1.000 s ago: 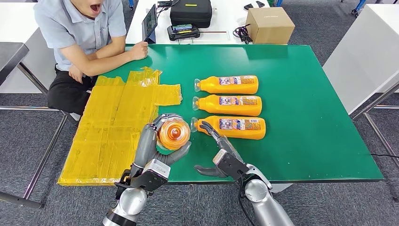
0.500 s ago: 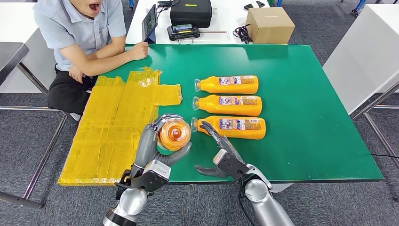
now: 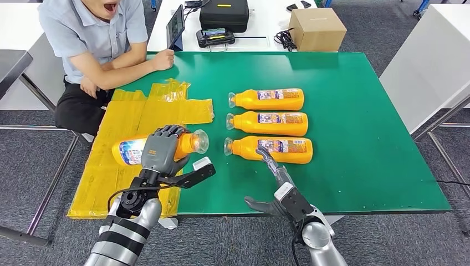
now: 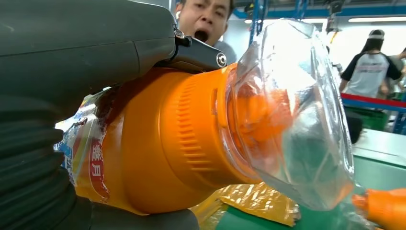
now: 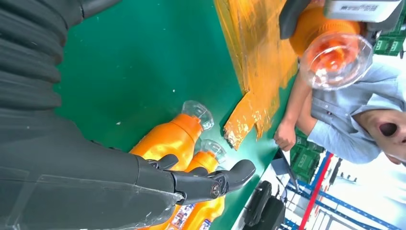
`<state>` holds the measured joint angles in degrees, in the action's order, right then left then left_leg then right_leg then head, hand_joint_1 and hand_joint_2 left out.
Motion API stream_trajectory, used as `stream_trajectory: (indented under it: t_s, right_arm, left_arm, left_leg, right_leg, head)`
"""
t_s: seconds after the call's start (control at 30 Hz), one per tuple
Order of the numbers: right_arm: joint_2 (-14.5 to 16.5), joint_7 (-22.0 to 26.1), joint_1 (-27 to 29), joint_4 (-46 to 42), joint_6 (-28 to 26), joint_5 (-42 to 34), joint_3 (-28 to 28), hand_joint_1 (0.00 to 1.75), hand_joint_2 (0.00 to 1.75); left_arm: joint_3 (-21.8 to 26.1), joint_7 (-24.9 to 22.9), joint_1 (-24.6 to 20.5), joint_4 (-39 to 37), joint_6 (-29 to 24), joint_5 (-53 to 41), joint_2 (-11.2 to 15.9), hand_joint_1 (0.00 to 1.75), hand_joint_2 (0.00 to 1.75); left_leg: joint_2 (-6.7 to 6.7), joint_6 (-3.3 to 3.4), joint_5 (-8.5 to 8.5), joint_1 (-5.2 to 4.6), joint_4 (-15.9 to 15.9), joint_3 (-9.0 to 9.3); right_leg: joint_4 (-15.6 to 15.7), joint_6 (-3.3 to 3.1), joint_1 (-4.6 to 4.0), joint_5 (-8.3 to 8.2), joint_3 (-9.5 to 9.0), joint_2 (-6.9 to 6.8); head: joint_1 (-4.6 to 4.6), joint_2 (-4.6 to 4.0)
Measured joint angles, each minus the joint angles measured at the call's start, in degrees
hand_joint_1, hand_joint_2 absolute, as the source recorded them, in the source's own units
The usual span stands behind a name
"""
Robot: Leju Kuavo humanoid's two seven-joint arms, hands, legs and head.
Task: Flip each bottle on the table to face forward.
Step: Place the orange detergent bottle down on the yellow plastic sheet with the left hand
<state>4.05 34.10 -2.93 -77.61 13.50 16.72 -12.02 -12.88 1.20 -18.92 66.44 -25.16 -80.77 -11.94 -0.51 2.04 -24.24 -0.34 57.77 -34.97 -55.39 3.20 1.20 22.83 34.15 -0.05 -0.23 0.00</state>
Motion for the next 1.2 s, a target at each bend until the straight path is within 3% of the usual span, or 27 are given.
stream_trajectory:
  t_s: [0.43, 0.63, 0.9, 1.03, 1.13, 1.2]
  right_arm:
    - [0.23, 0.00, 0.25, -0.27, 0.01, 0.28, 0.54, 0.00, 1.75]
    - [0.34, 0.01, 0.24, -0.27, 0.01, 0.53, 0.92, 0.00, 1.75]
    - [0.78, 0.45, 0.13, -0.10, 0.39, 0.69, 1.33, 0.00, 1.75]
    - [0.88, 0.70, -0.36, 0.30, 0.45, 0.67, 1.44, 0.00, 1.75]
    - [1.01, 0.72, -0.52, 0.54, 0.46, 0.66, 1.49, 0.00, 1.75]
    - [1.08, 0.72, -0.60, 0.67, 0.46, 0.66, 1.50, 0.00, 1.75]
  left_arm:
    - [0.57, -0.02, -0.29, -1.39, 0.66, 0.07, 0.31, 1.75, 1.75]
    - [1.81, 1.43, -1.70, -5.17, 4.44, 4.55, 0.26, 1.74, 1.75]
    - [4.56, 5.84, -5.79, -14.04, 5.08, 10.42, 0.18, 1.21, 1.75]
    - [5.14, 4.36, -7.87, -19.25, 1.58, 7.13, 0.45, 1.19, 1.75]
    - [5.46, 3.91, -8.67, -21.79, 0.83, 6.34, 0.75, 0.87, 1.75]
    - [5.51, 3.27, -8.92, -22.95, 0.41, 5.25, 0.90, 1.06, 1.75]
  left_leg:
    - [-0.02, 0.00, 0.00, 0.01, 0.00, -0.02]
    - [-0.02, 0.00, 0.00, 0.01, 0.00, -0.02]
    - [-0.02, 0.00, 0.00, 0.01, 0.00, 0.05]
    - [0.01, -0.02, 0.01, 0.01, -0.01, 0.11]
    - [0.01, -0.04, 0.03, 0.02, -0.01, 0.13]
    - [0.00, -0.05, 0.04, 0.02, -0.01, 0.13]
  right_leg:
    - [0.00, 0.00, -0.01, 0.01, 0.02, 0.00]
    - [0.00, 0.00, -0.01, 0.01, 0.02, 0.00]
    - [0.00, 0.00, -0.01, 0.01, -0.06, 0.00]
    - [-0.02, -0.01, -0.01, 0.01, -0.10, 0.00]
    - [-0.05, -0.02, -0.01, 0.01, -0.10, 0.00]
    - [-0.06, -0.02, -0.01, 0.01, -0.10, 0.00]
  head:
    - [-0.01, 0.00]
    - [-0.01, 0.00]
    - [-0.01, 0.00]
    - [-0.01, 0.00]
    - [0.00, 0.00]
    - [0.00, 0.00]
